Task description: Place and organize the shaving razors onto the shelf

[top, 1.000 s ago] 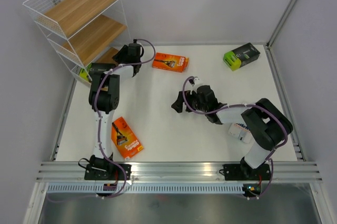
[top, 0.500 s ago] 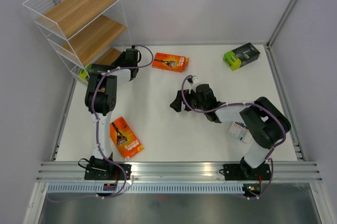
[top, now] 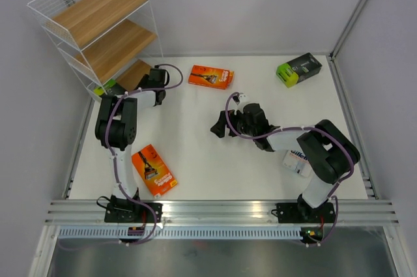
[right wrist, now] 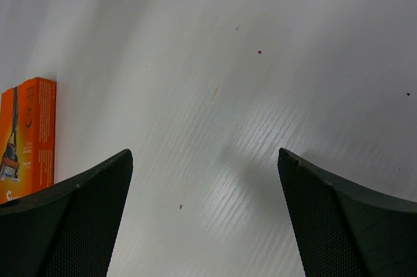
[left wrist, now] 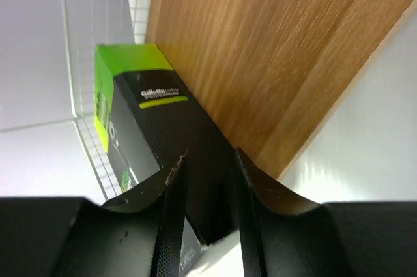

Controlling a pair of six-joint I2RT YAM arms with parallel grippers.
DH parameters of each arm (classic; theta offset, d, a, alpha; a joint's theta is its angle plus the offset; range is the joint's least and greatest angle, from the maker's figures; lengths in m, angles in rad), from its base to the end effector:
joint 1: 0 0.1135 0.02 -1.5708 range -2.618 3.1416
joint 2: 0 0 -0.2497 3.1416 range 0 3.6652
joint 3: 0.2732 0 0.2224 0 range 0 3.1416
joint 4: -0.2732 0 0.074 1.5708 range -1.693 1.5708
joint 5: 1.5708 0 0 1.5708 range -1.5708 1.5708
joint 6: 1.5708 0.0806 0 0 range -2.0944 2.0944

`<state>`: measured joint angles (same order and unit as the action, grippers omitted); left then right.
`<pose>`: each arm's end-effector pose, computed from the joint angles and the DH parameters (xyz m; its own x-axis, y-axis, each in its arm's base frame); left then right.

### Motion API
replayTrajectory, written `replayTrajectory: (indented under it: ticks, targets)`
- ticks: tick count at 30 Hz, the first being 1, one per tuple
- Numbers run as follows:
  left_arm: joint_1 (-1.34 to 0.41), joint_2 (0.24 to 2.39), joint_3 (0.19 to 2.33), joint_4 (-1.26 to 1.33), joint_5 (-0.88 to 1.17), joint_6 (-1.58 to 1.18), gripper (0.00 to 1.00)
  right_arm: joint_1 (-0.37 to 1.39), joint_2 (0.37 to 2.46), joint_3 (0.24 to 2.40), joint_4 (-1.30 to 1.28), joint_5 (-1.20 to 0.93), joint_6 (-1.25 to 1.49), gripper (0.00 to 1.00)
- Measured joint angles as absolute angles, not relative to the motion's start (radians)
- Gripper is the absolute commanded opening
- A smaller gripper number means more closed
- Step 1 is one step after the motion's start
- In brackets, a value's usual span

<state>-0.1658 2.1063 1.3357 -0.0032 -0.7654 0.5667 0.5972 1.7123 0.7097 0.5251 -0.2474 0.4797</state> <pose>0.4406 -0.0171 0.1298 -0.7800 0.5230 -0.3435 0.0581 0.6071 0.7925 0.2834 0.2166 0.1426 -0.6717 0.0843 -0.7360 -0.4678 0.7220 0.5097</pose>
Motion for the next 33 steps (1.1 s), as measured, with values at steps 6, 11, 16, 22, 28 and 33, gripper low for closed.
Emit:
replayTrajectory:
  ticks: [6,11,16,22,28,33]
  targets:
    - [-0.167,2.054,1.284,-0.048,-0.748,0.502,0.4,0.597,1.709,0.709,0.532,-0.255,0.48,0.98]
    - [-0.168,2.05,1.308,-0.119,-0.738,0.456,0.46,0.597,1.701,0.709,0.532,-0.257,0.487,0.98]
    - [-0.196,2.003,1.376,-0.229,-0.668,0.363,0.55,0.589,1.679,0.709,0.518,-0.245,0.513,0.98]
    - [-0.332,1.819,1.401,-0.315,-0.563,0.219,0.63,0.534,1.521,0.716,0.366,-0.161,0.532,0.98]
    - [-0.51,1.594,1.316,-0.34,-0.36,-0.057,0.88,0.36,1.361,0.866,0.062,0.053,0.55,0.98]
    - [-0.543,1.404,1.103,-0.289,-0.204,-0.292,1.0,0.072,1.373,0.948,-0.009,0.104,0.578,0.98]
